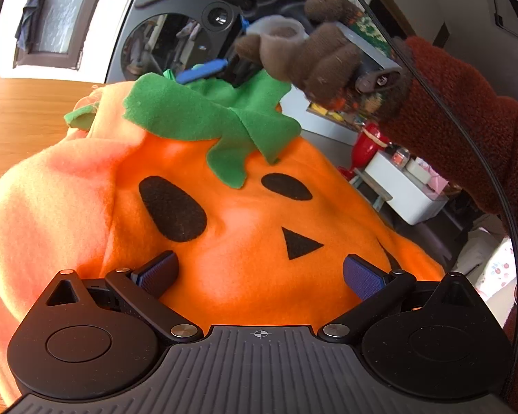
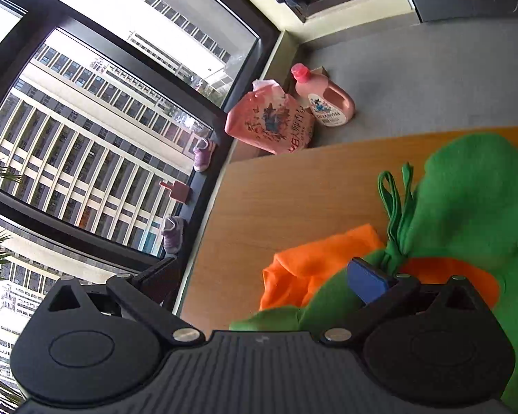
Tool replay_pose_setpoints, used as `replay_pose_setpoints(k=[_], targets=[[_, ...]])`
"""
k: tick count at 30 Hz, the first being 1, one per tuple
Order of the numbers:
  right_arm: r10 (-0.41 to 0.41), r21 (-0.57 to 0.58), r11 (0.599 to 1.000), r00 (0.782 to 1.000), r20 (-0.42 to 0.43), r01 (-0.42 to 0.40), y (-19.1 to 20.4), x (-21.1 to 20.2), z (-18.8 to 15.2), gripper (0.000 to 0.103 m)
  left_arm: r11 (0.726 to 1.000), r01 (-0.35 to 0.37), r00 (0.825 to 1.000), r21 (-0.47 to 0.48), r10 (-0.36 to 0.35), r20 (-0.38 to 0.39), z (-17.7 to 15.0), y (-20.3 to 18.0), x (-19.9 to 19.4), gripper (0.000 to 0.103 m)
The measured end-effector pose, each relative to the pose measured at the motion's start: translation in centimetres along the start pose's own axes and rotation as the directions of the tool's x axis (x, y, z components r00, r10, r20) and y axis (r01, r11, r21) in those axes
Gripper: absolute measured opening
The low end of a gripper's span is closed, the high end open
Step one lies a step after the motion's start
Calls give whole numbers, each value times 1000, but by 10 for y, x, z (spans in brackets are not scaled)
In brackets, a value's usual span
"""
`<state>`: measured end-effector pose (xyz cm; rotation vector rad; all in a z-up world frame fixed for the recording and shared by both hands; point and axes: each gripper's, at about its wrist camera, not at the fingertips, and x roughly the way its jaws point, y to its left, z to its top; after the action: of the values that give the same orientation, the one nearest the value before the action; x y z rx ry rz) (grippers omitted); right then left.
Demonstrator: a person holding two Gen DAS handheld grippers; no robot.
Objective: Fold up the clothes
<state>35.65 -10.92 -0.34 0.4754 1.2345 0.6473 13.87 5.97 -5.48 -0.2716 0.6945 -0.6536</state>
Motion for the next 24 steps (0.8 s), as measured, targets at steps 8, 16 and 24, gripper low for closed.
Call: replay_pose_setpoints(k=[8, 16, 24], targets=[[130, 54, 991, 972, -197, -121, 8, 42, -32, 103, 1000, 1, 1000, -3, -1, 1, 1, 0, 0, 103], [302, -26, 951, 915, 268, -307, 38, 10, 32, 103, 1000, 5, 1000, -15, -5, 8, 1, 0, 0, 103], [53, -224, 974, 920, 389, 39, 22, -52, 4, 103, 999, 16, 1000, -33, -15, 8, 3, 1, 1, 103]])
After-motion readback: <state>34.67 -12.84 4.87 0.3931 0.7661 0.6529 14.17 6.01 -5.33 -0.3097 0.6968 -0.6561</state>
